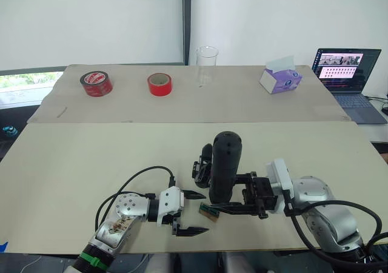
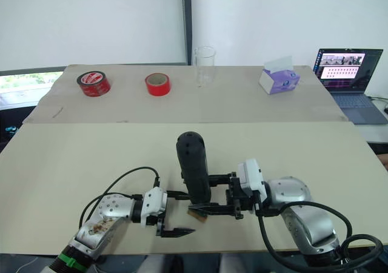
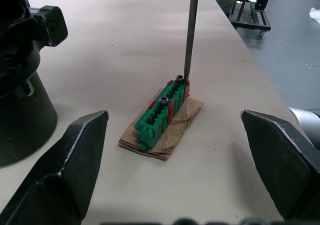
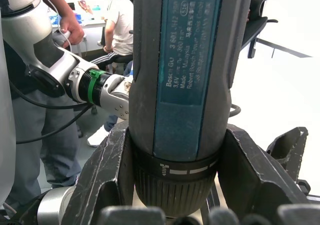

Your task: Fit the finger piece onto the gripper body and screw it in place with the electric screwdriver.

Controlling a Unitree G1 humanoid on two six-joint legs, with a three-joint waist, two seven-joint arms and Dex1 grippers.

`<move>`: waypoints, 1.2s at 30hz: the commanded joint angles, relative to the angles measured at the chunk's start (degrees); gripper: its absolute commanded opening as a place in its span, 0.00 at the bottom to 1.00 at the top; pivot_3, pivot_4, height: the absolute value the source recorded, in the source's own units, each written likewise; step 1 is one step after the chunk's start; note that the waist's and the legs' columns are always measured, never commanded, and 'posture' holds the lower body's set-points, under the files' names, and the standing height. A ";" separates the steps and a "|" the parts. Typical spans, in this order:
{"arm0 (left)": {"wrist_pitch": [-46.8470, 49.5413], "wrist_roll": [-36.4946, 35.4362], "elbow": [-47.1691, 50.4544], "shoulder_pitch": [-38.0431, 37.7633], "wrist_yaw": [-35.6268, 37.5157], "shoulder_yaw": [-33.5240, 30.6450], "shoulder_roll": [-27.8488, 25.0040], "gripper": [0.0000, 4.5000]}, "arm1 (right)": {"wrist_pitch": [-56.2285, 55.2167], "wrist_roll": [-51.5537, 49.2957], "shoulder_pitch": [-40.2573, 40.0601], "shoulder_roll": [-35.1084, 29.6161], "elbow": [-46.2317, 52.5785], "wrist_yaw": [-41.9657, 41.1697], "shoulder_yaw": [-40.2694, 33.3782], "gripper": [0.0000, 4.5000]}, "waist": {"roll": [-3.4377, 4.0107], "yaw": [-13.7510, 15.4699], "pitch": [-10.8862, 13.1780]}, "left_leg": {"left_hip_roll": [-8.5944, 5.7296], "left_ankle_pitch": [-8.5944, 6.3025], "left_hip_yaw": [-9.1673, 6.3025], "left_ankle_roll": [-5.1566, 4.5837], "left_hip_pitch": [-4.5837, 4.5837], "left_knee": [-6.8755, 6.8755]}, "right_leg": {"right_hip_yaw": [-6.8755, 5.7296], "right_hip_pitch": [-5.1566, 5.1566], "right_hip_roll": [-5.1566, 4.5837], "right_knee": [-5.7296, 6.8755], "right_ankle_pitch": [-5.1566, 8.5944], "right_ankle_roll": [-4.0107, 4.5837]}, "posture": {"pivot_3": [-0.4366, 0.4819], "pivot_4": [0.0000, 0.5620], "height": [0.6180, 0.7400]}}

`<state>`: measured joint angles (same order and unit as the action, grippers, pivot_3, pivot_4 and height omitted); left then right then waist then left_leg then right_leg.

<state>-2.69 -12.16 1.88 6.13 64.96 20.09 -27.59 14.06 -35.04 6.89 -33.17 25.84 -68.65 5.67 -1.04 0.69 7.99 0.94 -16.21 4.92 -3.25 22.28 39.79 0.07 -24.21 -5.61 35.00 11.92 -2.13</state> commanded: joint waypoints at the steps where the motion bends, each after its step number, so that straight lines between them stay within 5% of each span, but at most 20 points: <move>1: 1.20 1.23 -3.48 -1.16 -0.47 0.05 -0.84 1.00 | -1.64 -1.71 0.37 -0.14 1.62 -0.48 -1.78 0.43 | 0.00 0.00 0.00 | 0.00 0.00 0.00 0.00 0.00 0.00 | 0.00 0.00 0.00 0.00 0.00 0.00 | 0.48 0.27 1.00; 36: 1.40 1.33 -2.90 -1.38 -0.68 0.29 -0.73 1.00 | -1.37 -2.06 1.38 0.34 2.23 -0.80 -1.57 0.43 | 0.00 0.00 0.00 | 0.00 0.00 0.00 0.00 0.00 0.00 | 0.00 0.00 0.00 0.00 0.00 0.00 | 0.48 0.27 1.00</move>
<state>-2.69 -12.16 1.87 6.11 64.90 20.09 -27.54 14.07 -35.12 6.88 -33.10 25.86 -69.61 5.68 -1.04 0.69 7.98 0.94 -16.21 4.92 -3.25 22.27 39.79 0.07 -24.21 -5.61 35.00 11.92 -2.13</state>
